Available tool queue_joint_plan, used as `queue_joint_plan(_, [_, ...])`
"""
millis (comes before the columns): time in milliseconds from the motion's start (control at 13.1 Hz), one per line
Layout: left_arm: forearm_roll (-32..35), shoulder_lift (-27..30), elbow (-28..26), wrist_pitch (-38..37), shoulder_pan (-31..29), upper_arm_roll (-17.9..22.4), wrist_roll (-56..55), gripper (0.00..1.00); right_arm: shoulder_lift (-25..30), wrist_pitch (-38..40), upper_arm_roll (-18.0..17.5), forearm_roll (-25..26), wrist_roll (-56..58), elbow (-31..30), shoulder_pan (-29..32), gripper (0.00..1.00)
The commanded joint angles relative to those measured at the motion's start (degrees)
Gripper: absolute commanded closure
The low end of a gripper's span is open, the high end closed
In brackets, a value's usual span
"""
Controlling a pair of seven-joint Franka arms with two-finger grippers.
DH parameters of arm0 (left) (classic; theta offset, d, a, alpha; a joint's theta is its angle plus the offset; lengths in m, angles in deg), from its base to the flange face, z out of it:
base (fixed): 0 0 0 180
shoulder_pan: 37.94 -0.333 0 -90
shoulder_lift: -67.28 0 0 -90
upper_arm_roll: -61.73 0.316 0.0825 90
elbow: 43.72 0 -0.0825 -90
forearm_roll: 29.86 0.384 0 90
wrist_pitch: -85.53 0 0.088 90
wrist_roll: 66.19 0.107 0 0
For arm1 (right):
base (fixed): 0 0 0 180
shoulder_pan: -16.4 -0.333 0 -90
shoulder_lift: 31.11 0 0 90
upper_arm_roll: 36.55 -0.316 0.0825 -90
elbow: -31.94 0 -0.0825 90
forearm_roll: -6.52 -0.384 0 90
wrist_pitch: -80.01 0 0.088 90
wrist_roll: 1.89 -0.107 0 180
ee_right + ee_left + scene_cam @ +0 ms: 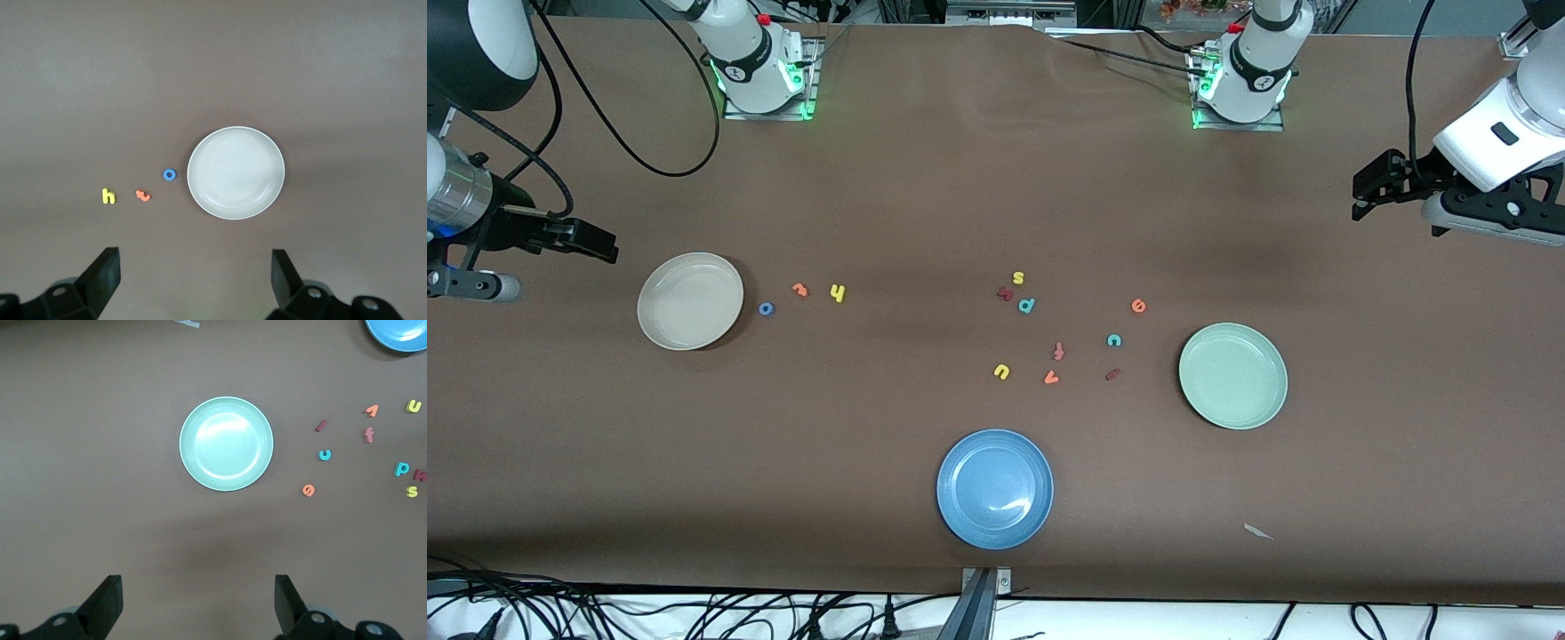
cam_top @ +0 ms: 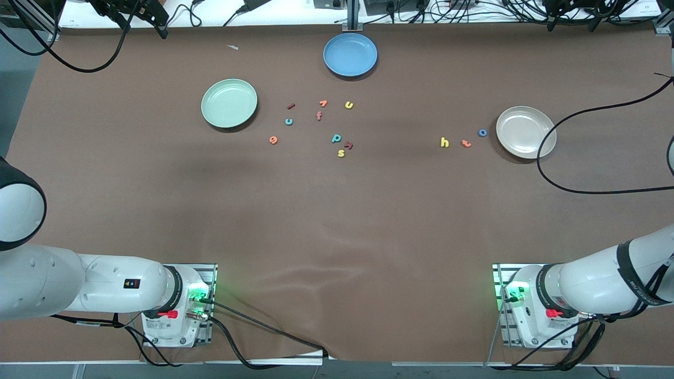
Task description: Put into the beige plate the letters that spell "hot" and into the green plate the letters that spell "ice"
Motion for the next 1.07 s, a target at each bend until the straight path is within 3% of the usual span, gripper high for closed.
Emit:
queue_joint_plan(0, [2.0, 0.6, 0.3, -1.2, 0.2, -0.2, 0.9, 0.0, 1.5, -0.4, -0.1, 0.9, -0.3, -1.3, -0.1, 0.0])
queue_joint_plan(995, [2.1, 0.5, 0.6, -1.7, 0.3, -0.2, 0.7, 0.0, 1.9, -0.1, -0.2, 0.8, -0.3, -2.0, -0.1, 0.0])
